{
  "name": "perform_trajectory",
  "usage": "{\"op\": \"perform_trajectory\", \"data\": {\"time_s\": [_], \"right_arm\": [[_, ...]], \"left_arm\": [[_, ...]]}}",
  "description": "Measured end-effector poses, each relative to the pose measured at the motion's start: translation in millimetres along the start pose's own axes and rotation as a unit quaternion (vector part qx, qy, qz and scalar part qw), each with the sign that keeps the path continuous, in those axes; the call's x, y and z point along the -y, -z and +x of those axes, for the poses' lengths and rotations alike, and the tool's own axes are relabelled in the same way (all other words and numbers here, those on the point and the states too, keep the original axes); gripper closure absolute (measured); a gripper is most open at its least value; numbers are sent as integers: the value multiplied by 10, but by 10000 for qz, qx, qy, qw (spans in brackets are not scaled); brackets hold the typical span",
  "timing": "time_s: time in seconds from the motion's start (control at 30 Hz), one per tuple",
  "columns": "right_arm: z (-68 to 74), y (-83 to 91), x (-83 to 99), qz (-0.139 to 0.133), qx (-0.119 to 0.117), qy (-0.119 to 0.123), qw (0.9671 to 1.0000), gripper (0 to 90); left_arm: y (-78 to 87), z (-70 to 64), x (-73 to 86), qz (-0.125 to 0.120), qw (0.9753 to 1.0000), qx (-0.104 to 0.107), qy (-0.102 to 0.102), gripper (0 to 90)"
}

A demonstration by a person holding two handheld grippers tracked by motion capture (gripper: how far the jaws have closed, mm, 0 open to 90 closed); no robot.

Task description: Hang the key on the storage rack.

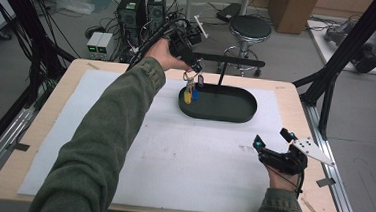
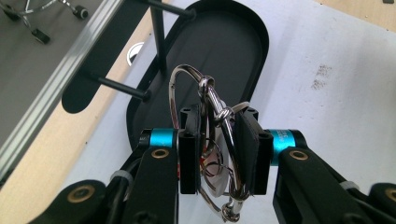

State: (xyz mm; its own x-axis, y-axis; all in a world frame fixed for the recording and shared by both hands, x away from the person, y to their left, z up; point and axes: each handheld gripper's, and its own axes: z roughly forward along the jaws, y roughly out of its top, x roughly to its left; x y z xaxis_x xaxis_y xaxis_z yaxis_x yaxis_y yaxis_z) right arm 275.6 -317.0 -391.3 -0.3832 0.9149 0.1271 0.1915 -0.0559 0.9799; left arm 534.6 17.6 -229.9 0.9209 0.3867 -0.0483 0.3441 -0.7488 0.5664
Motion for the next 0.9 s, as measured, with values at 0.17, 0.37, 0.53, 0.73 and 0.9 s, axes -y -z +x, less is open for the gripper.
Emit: {"op": "perform_trajectory", "data": {"time_s": [0.17,0.37,0.53,0.73,0.9], "right_arm": [[-5,-9,3,19,1,9,10000,5],[-3,-10,3,12,2,14,10000,5],[-9,-5,3,-10,-3,22,10000,5],[-10,-1,4,-4,3,2,10000,5],[-9,7,5,21,-28,-45,10000,5]], "left_arm": [[8,71,13,-146,9998,-4,110,718],[10,159,28,-183,9995,-87,258,718],[-16,245,61,-170,9989,-129,425,718],[-75,333,126,-254,9978,-199,579,715],[-156,382,195,-99,9973,-163,713,711]]}}
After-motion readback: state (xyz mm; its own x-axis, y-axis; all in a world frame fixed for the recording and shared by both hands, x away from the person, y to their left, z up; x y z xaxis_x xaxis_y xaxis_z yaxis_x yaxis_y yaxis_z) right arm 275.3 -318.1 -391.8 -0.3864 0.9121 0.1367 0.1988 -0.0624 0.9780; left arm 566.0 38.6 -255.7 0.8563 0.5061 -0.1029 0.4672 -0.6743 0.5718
